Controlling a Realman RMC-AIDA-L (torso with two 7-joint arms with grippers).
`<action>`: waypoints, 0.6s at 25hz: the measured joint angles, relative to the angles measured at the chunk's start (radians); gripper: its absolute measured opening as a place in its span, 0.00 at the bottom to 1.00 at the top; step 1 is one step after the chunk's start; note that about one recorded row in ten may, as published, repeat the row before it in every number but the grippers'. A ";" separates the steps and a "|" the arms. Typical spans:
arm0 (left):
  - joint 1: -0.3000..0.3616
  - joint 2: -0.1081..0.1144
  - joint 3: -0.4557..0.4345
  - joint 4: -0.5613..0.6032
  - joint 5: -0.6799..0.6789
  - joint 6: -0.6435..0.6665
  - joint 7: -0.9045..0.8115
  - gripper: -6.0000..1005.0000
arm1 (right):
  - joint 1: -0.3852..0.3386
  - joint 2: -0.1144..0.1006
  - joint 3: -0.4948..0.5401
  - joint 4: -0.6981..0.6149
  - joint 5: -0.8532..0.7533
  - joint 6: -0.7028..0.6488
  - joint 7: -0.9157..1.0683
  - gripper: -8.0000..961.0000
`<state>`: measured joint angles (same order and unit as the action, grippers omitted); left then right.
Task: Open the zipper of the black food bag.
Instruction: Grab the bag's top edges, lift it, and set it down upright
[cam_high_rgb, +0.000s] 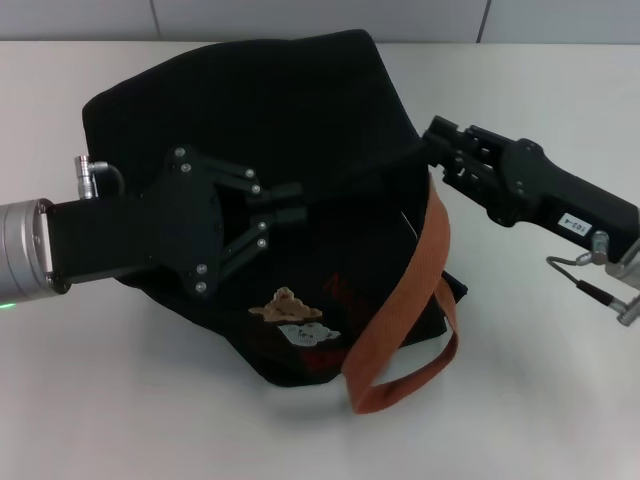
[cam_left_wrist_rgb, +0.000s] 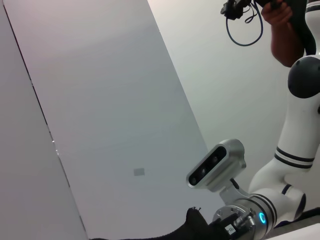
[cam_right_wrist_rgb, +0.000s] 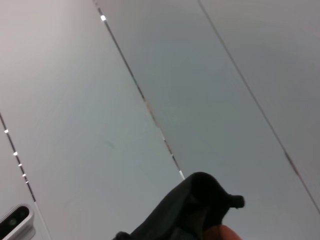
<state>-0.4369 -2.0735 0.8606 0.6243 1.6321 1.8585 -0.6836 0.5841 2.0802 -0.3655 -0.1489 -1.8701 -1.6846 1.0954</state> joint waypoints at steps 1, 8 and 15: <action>0.000 0.000 0.000 0.000 0.000 0.000 0.000 0.10 | 0.004 0.000 -0.001 0.001 0.000 0.001 0.000 0.50; -0.001 -0.002 0.000 -0.001 0.000 0.000 0.000 0.10 | 0.032 0.001 -0.025 0.004 0.000 0.001 0.014 0.38; -0.002 -0.002 0.011 -0.002 0.000 0.000 -0.001 0.10 | 0.058 0.001 -0.041 0.005 0.000 -0.001 0.036 0.38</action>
<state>-0.4388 -2.0755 0.8713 0.6228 1.6321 1.8586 -0.6842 0.6421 2.0817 -0.4062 -0.1435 -1.8700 -1.6857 1.1313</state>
